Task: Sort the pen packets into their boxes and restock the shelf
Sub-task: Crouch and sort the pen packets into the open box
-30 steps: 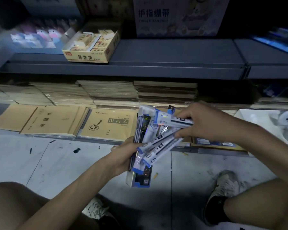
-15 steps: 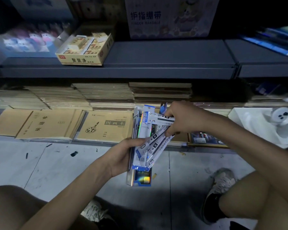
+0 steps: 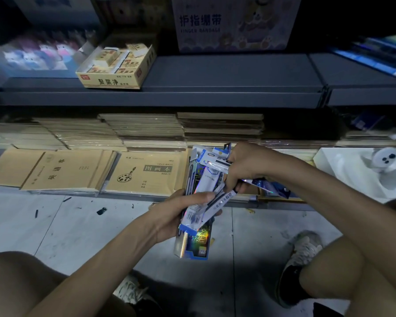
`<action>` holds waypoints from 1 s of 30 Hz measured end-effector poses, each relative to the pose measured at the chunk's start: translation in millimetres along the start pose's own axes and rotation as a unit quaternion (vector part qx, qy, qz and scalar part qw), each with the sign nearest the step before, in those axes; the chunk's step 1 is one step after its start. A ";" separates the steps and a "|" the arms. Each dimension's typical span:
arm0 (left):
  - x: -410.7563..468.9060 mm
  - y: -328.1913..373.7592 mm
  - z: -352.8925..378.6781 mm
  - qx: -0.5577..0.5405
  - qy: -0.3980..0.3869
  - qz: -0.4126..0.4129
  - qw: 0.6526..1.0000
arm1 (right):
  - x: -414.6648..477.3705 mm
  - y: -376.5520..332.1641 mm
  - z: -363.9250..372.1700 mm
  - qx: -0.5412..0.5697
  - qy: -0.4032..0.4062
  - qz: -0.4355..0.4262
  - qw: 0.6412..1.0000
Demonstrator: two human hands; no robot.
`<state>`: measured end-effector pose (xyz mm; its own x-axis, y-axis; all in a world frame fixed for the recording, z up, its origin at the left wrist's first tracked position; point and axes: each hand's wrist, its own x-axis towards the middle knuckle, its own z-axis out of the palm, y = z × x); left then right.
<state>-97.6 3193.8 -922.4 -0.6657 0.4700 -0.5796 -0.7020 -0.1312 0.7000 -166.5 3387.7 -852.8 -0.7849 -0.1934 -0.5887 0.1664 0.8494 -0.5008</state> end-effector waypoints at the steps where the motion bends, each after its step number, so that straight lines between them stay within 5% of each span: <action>1: 0.6 -0.2 0.3 -0.003 -0.009 -0.004 1.000 | -0.9 -0.2 2.1 -0.002 0.006 -0.005 1.000; 15: -4.5 -0.8 -6.3 0.146 0.059 0.078 0.984 | -47.6 29.3 -9.8 0.102 0.011 -0.064 0.993; 21: -8.6 -6.2 -9.3 0.396 0.186 0.174 0.882 | -66.6 42.7 -16.9 0.050 0.152 -0.069 0.985; 24: -12.0 -9.6 -6.8 0.467 0.219 0.229 0.826 | -74.9 47.6 -15.9 0.164 0.096 -0.021 0.982; 30: -15.1 -10.1 2.7 0.427 0.257 0.291 0.817 | -88.7 61.4 -9.4 0.172 0.108 -0.071 0.977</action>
<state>-79.8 3190.3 -919.5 -0.9961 0.0873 0.0097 0.0570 0.5588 0.8273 -92.2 3461.6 -825.4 -0.9158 -0.1578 -0.3694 0.2086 0.5990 -0.7731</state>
